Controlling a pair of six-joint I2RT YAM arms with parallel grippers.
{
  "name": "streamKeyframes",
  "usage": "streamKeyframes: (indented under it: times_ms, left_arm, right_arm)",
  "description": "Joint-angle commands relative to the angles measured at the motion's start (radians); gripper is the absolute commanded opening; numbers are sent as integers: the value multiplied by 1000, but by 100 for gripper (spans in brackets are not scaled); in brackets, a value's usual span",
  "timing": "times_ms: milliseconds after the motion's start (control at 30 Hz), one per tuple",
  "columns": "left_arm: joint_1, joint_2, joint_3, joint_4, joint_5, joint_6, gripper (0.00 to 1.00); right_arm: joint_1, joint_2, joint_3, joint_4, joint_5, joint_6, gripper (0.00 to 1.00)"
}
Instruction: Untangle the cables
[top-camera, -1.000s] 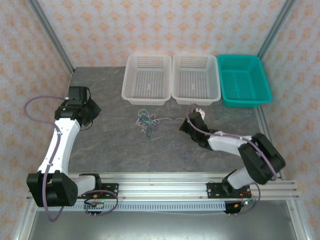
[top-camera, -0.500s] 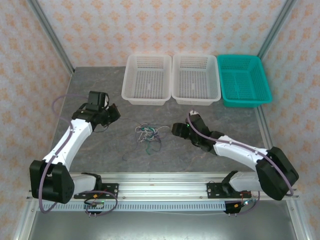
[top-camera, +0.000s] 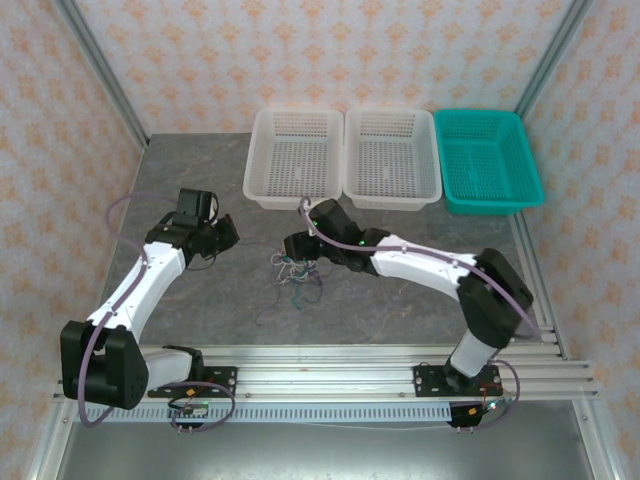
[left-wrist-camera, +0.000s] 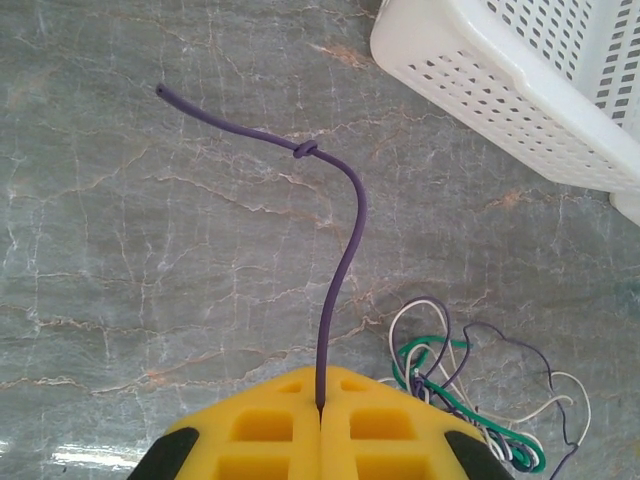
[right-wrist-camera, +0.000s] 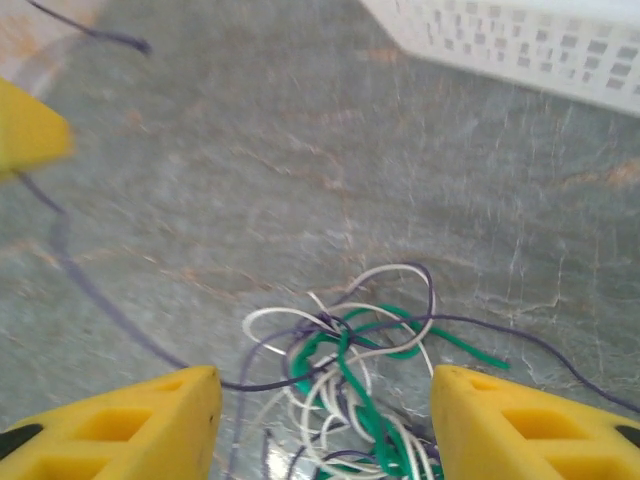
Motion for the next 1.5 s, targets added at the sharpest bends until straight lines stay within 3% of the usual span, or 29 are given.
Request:
streamKeyframes:
  times_ms: [0,200,500,600,667,767,967,1267,1467]
  left_arm:
    - [1,-24,26,-47,-35,26,0]
    - [0,-29,29,-61,-53,26,0]
    - [-1,-21,55,-91,-90,26,0]
    - [1,-21,67,-117,-139,16,0]
    - [5,-18,95,-177,-236,-1,0]
    - [66,-11,144,-262,-316,-24,0]
    - [266,-53,163,-285,-268,-16,0]
    - [368,-35,216,-324,-280,7,0]
    - [393,-29,224,-322,-270,8,0]
  right_arm:
    - [-1,63,44,-97,-32,-87,57]
    - [-1,109,16,-55,-6,-68,41]
    - [-1,109,-13,-8,28,-34,5]
    - [-8,74,-51,16,45,-8,0]
    - [-28,29,-100,54,47,32,0]
    - [-90,-50,-204,115,51,118,0]
    - [-277,-199,-385,11,199,297,0]
    - [-673,-477,-581,-177,270,494,0]
    - [-832,-618,-574,-301,301,490,0]
